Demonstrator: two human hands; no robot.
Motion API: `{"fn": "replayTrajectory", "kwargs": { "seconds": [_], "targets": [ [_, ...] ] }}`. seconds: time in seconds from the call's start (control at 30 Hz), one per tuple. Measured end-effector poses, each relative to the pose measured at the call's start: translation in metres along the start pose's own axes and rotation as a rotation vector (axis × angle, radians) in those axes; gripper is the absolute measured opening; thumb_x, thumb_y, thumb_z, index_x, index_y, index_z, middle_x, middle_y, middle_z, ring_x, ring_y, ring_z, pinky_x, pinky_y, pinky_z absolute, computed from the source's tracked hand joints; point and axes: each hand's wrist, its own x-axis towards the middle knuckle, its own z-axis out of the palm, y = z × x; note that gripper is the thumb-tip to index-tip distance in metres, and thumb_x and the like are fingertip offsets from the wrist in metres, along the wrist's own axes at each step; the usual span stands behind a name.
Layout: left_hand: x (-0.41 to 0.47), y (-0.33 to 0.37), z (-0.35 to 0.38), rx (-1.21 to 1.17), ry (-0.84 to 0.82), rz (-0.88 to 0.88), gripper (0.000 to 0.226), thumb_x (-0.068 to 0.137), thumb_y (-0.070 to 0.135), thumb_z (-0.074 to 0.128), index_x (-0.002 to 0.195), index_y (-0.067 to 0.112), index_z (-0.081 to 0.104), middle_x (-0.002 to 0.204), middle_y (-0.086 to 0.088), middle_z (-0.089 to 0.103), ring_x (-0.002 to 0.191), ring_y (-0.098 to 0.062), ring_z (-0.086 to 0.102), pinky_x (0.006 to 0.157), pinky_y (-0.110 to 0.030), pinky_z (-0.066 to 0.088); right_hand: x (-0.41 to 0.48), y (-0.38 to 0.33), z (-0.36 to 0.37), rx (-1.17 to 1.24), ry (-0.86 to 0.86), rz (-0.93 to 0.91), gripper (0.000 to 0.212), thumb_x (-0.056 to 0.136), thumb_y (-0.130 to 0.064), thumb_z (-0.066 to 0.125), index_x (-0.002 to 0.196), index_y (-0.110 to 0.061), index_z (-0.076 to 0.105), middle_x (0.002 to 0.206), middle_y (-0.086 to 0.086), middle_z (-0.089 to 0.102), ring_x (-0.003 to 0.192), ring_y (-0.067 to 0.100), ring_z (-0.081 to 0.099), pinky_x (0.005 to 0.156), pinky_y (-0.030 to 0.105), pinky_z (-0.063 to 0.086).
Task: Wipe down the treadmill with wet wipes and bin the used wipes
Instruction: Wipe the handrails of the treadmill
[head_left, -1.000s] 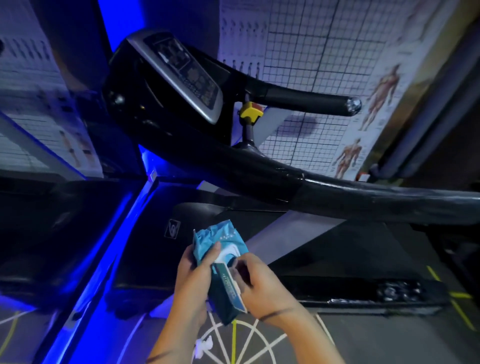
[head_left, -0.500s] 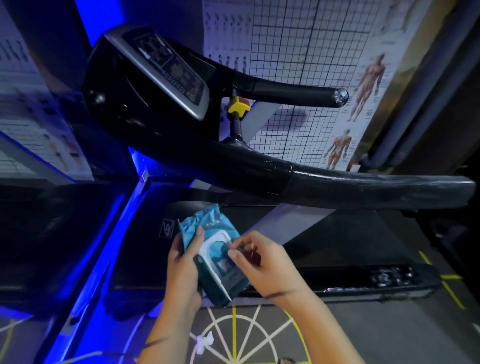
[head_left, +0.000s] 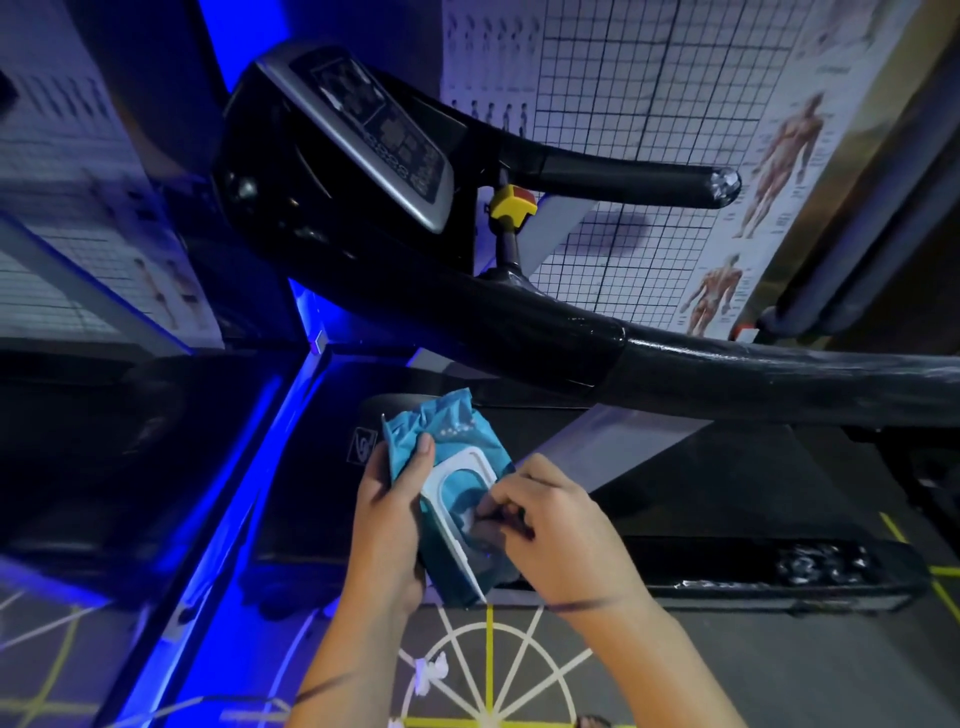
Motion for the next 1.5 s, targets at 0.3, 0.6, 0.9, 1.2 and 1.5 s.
{"fn": "replayTrajectory", "kwargs": {
  "seconds": [0.3, 0.6, 0.9, 1.2, 1.5],
  "targets": [
    [0.01, -0.007, -0.009, 0.105, 0.062, 0.081, 0.015, 0.101, 0.023, 0.07, 0.115, 0.027, 0.07, 0.105, -0.01, 0.08, 0.091, -0.027, 0.078, 0.078, -0.042, 0.061, 0.001, 0.004, 0.017, -0.123, -0.192, 0.027, 0.002, 0.098, -0.025, 0.051, 0.096, -0.026, 0.052, 0.102, -0.007, 0.039, 0.077, 0.026, 0.058, 0.071, 0.046, 0.051],
    [0.022, -0.004, -0.019, 0.071, 0.138, 0.11, 0.028, 0.101, 0.025, 0.07, 0.129, 0.023, 0.067, 0.111, -0.009, 0.079, 0.1, -0.032, 0.077, 0.085, -0.046, 0.061, 0.003, 0.002, 0.014, 0.218, -0.003, 0.052, 0.01, 0.09, -0.023, 0.071, 0.091, -0.028, 0.063, 0.091, -0.016, 0.051, 0.081, 0.006, 0.056, 0.074, 0.024, 0.049],
    [0.01, 0.003, -0.014, 0.147, -0.014, 0.094, 0.016, 0.1, 0.021, 0.069, 0.116, 0.026, 0.07, 0.106, -0.01, 0.08, 0.096, -0.029, 0.078, 0.084, -0.043, 0.059, 0.014, -0.004, 0.008, 0.18, 0.023, 0.056, 0.017, 0.088, -0.048, 0.071, 0.09, -0.031, 0.068, 0.082, -0.013, 0.065, 0.076, 0.006, 0.061, 0.068, 0.024, 0.05],
    [0.013, 0.003, -0.021, 0.138, 0.022, 0.093, 0.015, 0.098, 0.022, 0.072, 0.107, 0.033, 0.072, 0.108, -0.011, 0.079, 0.098, -0.033, 0.077, 0.089, -0.049, 0.061, 0.012, -0.022, 0.017, 0.019, -0.225, 0.021, 0.008, 0.078, -0.03, 0.04, 0.083, -0.032, 0.045, 0.091, -0.013, 0.04, 0.076, 0.021, 0.054, 0.07, 0.045, 0.05],
    [0.019, 0.005, -0.026, 0.091, 0.168, 0.116, 0.019, 0.101, 0.019, 0.07, 0.112, 0.034, 0.067, 0.119, -0.012, 0.076, 0.106, -0.032, 0.075, 0.095, -0.051, 0.06, 0.006, -0.026, 0.004, -0.018, -0.353, -0.001, 0.012, 0.102, -0.035, 0.047, 0.091, -0.034, 0.045, 0.097, -0.011, 0.048, 0.082, 0.009, 0.057, 0.075, 0.031, 0.046]
  ]
}}
